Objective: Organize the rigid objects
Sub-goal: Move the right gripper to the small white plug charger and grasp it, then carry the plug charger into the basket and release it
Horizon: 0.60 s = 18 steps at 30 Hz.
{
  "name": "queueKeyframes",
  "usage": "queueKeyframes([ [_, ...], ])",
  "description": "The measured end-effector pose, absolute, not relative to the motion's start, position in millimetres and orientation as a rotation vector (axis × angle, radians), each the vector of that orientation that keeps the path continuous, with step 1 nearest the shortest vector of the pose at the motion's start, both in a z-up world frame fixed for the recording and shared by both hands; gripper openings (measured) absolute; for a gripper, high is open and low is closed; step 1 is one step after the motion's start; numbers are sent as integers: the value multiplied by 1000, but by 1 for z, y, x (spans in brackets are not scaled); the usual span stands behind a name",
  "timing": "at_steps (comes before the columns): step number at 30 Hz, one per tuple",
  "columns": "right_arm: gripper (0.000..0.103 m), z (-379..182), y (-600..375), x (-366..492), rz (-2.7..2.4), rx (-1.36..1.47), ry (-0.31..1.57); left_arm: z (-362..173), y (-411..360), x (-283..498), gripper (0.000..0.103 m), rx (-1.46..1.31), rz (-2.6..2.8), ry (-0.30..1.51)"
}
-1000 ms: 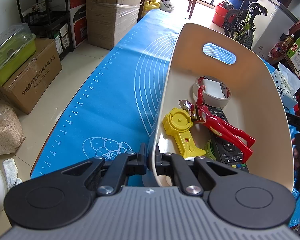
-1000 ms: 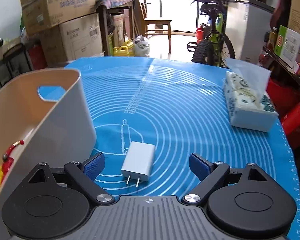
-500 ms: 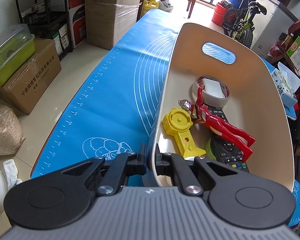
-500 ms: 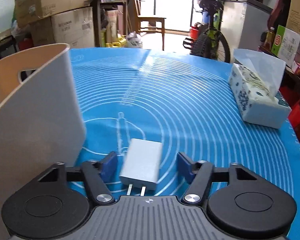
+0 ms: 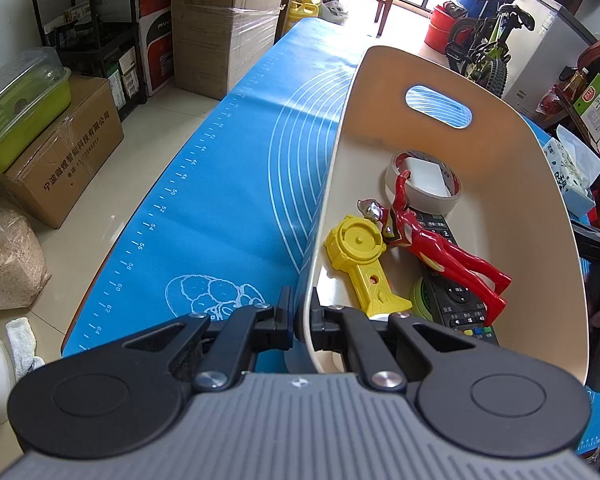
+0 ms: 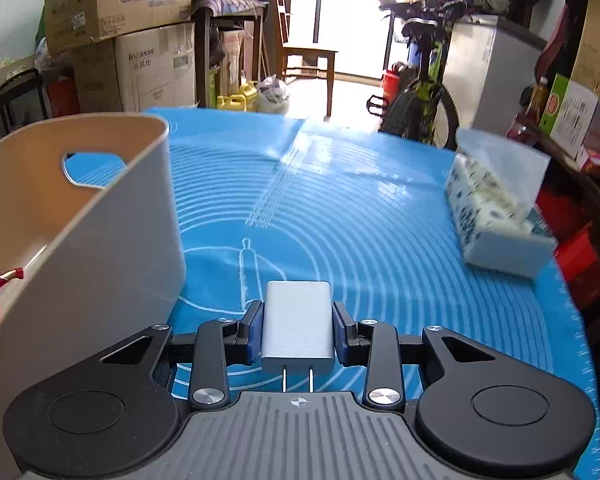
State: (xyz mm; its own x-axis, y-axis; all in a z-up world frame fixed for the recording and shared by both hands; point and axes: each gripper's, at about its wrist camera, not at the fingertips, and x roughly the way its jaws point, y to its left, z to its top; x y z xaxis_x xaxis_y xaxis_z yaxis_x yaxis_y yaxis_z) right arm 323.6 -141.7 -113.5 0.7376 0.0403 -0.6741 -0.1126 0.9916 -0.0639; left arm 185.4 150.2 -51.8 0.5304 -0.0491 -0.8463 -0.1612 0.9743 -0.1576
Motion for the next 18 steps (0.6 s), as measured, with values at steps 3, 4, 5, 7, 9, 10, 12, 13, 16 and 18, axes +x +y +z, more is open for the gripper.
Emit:
queueKeyframes([
  [3,43,-99,-147,315,82,-92,717,-52,150,186,7,-225,70,1012],
  [4,43,-93,-149,311,82,-89,706,-52,150,185,7,-224,70,1012],
  [5,43,-86,-150,307,84,-89,694,-52,150,185,7,-222,70,1011],
  [7,43,-72,-152,300,88,-82,668,-52,149,185,7,-217,71,1010],
  [9,43,-56,-151,291,97,-73,643,-52,148,185,7,-211,73,1009],
  [10,43,-49,-150,287,104,-71,633,-52,148,185,7,-209,75,1009],
  [12,43,-35,-144,280,123,-75,611,-52,148,185,7,-211,80,1009],
  [13,43,-28,-141,277,135,-74,603,-52,147,185,7,-210,82,1009],
  [16,43,-10,-125,269,188,-72,587,-52,147,185,7,-210,83,1008],
  [18,43,-1,-110,265,226,-75,582,-52,147,185,7,-212,84,1008],
])
